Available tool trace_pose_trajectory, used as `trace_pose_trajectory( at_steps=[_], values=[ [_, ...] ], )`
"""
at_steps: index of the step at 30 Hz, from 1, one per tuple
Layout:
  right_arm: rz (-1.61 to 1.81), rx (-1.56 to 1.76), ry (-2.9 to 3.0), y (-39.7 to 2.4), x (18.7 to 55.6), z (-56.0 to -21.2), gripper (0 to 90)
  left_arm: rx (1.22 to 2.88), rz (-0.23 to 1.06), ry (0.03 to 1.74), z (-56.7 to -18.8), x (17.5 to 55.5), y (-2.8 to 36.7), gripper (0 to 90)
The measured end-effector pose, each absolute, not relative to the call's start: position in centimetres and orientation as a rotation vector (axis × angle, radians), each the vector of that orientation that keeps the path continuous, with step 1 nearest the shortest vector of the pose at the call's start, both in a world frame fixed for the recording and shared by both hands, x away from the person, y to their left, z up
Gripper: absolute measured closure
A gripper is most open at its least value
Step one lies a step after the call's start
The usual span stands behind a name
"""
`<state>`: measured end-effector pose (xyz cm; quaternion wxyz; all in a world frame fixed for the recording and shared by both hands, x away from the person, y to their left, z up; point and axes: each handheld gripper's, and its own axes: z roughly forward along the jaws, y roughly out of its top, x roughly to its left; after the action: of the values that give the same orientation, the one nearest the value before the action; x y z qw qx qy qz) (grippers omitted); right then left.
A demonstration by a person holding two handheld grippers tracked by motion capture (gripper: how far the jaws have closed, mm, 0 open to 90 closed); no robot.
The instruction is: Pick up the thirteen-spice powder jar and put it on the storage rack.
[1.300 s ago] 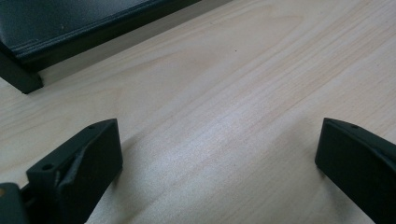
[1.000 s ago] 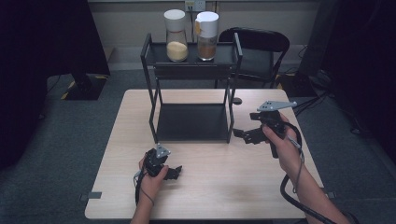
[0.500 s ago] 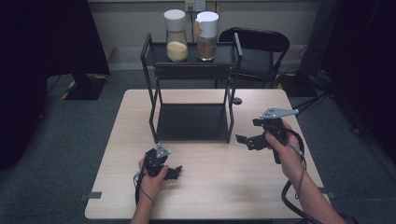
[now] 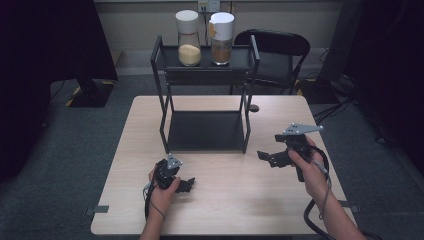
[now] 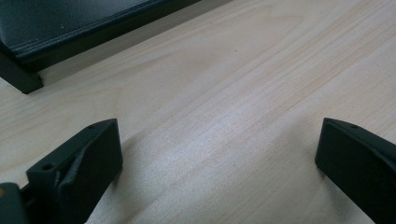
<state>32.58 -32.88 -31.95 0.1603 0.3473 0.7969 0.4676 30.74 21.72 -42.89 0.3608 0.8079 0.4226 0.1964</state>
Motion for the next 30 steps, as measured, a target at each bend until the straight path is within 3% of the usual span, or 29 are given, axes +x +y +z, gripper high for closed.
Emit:
trace_pose_trajectory(
  at_steps=[30],
  values=[
    [1.238,1.036,2.29,-37.3,31.0,-40.7,1.8,2.082,0.506,1.089,-42.9,30.7,21.7,0.0]
  ],
)
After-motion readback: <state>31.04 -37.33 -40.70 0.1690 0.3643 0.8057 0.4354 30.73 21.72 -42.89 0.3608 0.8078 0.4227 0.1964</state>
